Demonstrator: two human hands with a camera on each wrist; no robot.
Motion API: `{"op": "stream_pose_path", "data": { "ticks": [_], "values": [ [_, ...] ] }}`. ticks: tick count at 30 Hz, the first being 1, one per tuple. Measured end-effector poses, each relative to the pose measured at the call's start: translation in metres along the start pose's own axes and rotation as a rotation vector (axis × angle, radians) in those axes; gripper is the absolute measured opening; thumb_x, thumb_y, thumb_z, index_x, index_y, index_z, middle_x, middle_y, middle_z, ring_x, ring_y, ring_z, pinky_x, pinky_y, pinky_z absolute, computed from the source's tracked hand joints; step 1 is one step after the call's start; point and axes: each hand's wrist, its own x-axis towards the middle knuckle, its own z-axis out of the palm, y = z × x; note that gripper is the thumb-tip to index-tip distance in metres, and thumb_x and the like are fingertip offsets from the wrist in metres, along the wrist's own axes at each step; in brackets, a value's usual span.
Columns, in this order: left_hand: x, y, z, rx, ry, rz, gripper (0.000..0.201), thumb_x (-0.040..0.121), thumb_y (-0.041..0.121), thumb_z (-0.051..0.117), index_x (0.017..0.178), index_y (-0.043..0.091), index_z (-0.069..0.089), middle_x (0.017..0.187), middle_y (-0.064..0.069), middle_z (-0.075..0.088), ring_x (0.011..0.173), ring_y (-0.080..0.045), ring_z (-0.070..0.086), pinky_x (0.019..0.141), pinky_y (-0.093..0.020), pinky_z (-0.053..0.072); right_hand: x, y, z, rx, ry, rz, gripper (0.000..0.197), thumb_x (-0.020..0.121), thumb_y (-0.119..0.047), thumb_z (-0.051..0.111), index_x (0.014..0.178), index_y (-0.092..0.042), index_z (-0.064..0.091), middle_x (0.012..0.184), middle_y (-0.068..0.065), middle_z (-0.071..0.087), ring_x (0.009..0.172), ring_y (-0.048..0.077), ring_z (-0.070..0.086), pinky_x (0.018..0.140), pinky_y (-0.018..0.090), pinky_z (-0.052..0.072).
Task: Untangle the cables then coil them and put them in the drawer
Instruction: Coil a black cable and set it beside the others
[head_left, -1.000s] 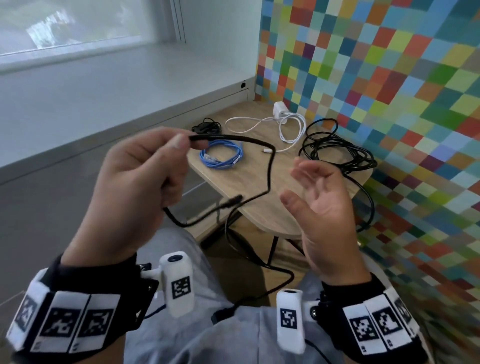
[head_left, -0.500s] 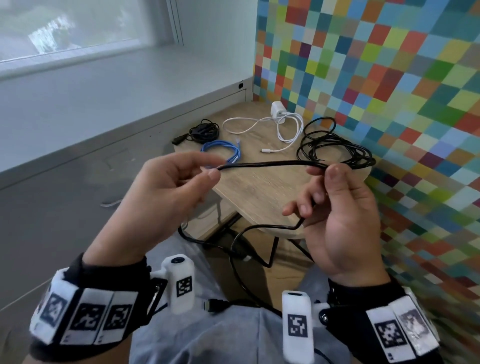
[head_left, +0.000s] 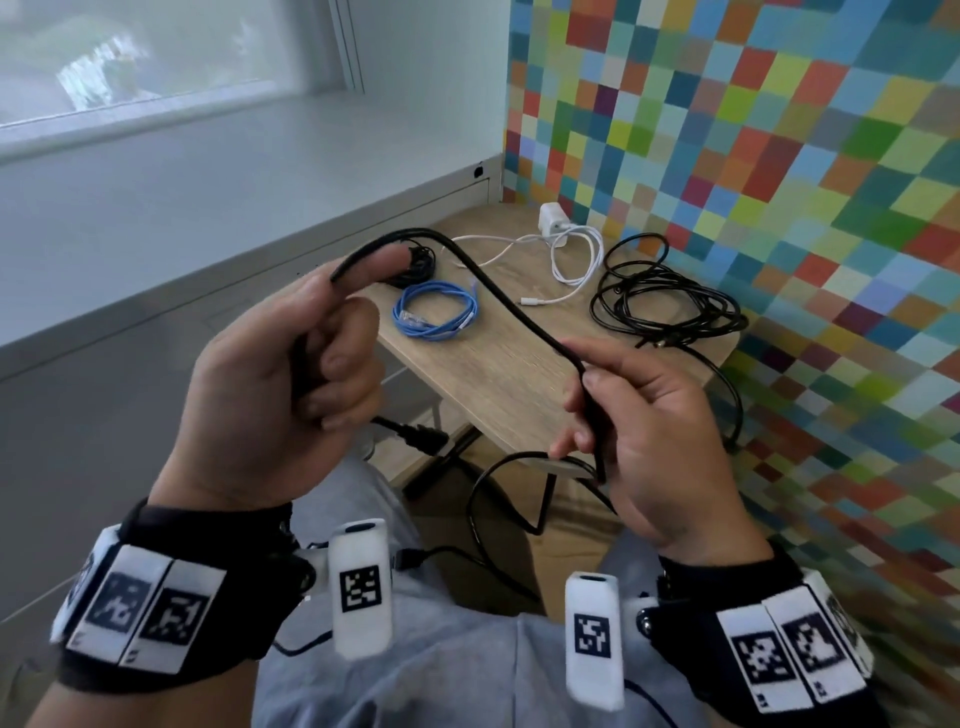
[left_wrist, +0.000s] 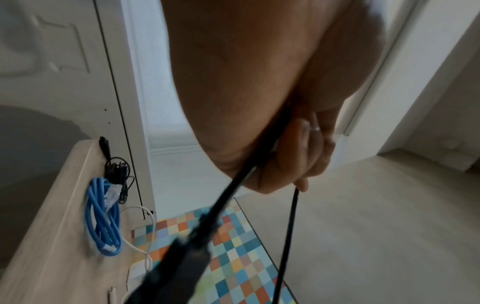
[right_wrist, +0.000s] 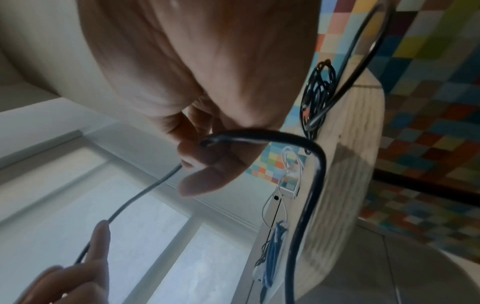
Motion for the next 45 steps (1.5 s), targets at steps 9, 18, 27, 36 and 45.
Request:
{"op": "stream_pose_path", "data": {
  "ticks": [9,18,27,36,45],
  "values": [
    [0.001,0.007,-0.003,-0.196,-0.114,0.073,0.042,0.101,0.034,0.036,0.128,0.012,0.06,0.059,0.009,0.042,0.043,-0.008,0.02,0.042,-0.024,0.016,-0.007,-0.001,0.004,-0.497,-0.074,-0.066,0.026,0.099,-0.014,0.067,0.104,-0.036,0.079,0.074,-0.003,0.071,0.047,0.003,0.044,0.045,0.016,0.038],
    [0.0,-0.017,0.038,0.369,0.181,0.132,0.028,0.104,0.024,0.044,0.119,0.016,0.067,0.066,-0.009,0.063,0.038,-0.017,0.03,0.04,-0.024,0.02,-0.021,0.012,0.034,-0.957,-0.503,-0.074,0.029,0.098,-0.03,0.064,0.126,-0.037,0.069,0.113,-0.015,0.075,0.102,0.003,0.069,0.087,0.036,0.058],
    [0.0,-0.036,0.038,1.202,0.015,0.006,0.031,0.099,0.037,0.049,0.12,0.042,0.071,0.094,0.027,0.075,0.095,0.005,0.07,0.089,-0.033,0.057,-0.025,0.003,0.044,-0.746,-0.262,-0.298,0.007,0.085,-0.02,0.075,0.081,-0.024,0.078,0.083,-0.013,0.075,0.069,0.003,0.068,0.059,0.022,0.05],
    [-0.001,-0.022,0.023,0.989,-0.194,-0.197,0.03,0.107,0.031,0.05,0.098,0.02,0.076,0.046,-0.002,0.052,0.042,-0.01,0.039,0.046,-0.023,0.035,-0.014,-0.015,0.007,-0.775,-0.117,-0.39,0.043,0.071,-0.031,0.093,0.111,-0.033,0.078,0.096,-0.012,0.063,0.075,-0.002,0.056,0.064,0.01,0.038],
    [-0.002,-0.029,0.021,0.216,-0.199,-0.217,0.032,0.095,0.024,0.047,0.077,0.007,0.066,0.055,-0.001,0.026,0.05,-0.021,0.041,0.08,-0.046,0.04,-0.008,-0.007,-0.003,0.028,-0.339,0.036,0.041,0.077,-0.054,0.085,0.072,-0.018,0.066,0.056,0.007,0.054,0.041,0.007,0.035,0.041,0.017,0.027]
  ]
}}
